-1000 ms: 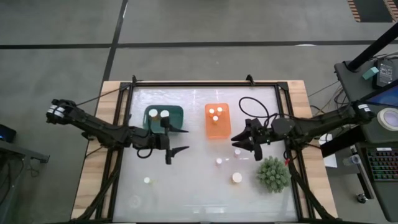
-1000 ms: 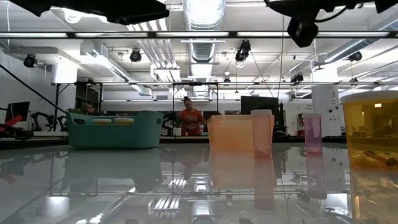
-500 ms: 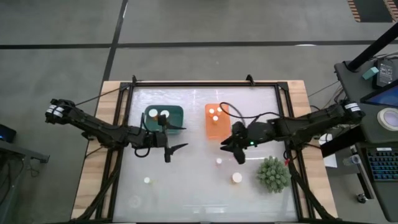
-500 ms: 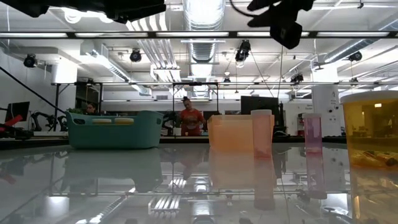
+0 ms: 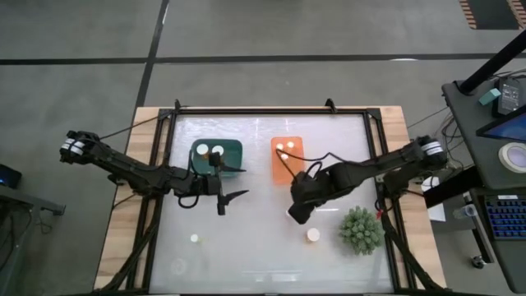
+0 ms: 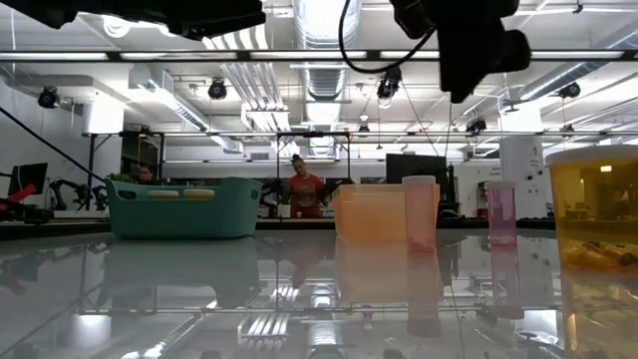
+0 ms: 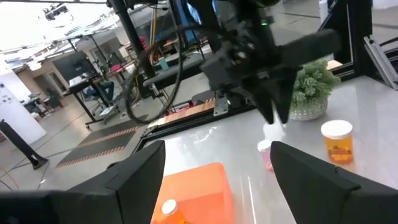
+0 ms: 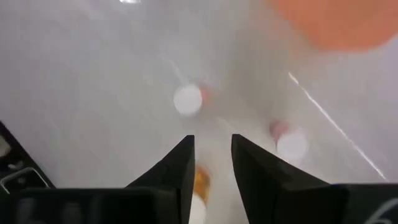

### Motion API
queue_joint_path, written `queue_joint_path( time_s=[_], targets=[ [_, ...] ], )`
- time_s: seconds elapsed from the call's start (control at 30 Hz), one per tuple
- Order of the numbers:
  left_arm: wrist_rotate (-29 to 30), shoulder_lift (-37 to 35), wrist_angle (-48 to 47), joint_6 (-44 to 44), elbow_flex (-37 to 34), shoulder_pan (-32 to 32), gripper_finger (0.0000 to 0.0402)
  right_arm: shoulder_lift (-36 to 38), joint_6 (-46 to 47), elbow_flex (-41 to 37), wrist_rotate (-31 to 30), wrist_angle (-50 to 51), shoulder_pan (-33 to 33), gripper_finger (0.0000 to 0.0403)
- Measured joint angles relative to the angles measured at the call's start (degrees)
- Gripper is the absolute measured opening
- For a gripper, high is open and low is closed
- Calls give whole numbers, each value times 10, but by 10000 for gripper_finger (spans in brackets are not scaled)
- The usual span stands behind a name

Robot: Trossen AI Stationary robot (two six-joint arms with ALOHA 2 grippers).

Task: Pick and place medicine bottles into bin by pill shape (circle, oval)
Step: Put the left small pink pill bottle into the orange bin

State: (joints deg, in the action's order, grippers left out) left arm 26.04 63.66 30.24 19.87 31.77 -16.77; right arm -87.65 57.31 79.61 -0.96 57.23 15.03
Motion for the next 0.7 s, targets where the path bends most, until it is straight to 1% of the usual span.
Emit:
queue_joint_path(
  time_s=[0.1,0.23,0.37,0.5,0.7],
  targets=[
    [0,-3,-10,0,0,-2,274,-32,24,30,18,36,11,84],
    [1,-19,-32,-1,0,-2,274,-62,52,53,31,43,16,71],
    [2,-36,-52,-15,0,-2,274,-79,71,64,30,42,16,77],
    [2,-50,-71,-18,-1,-2,274,-92,78,65,27,32,13,114],
    [2,-57,-69,-20,-2,-3,274,-120,82,65,20,12,6,196]
  ],
)
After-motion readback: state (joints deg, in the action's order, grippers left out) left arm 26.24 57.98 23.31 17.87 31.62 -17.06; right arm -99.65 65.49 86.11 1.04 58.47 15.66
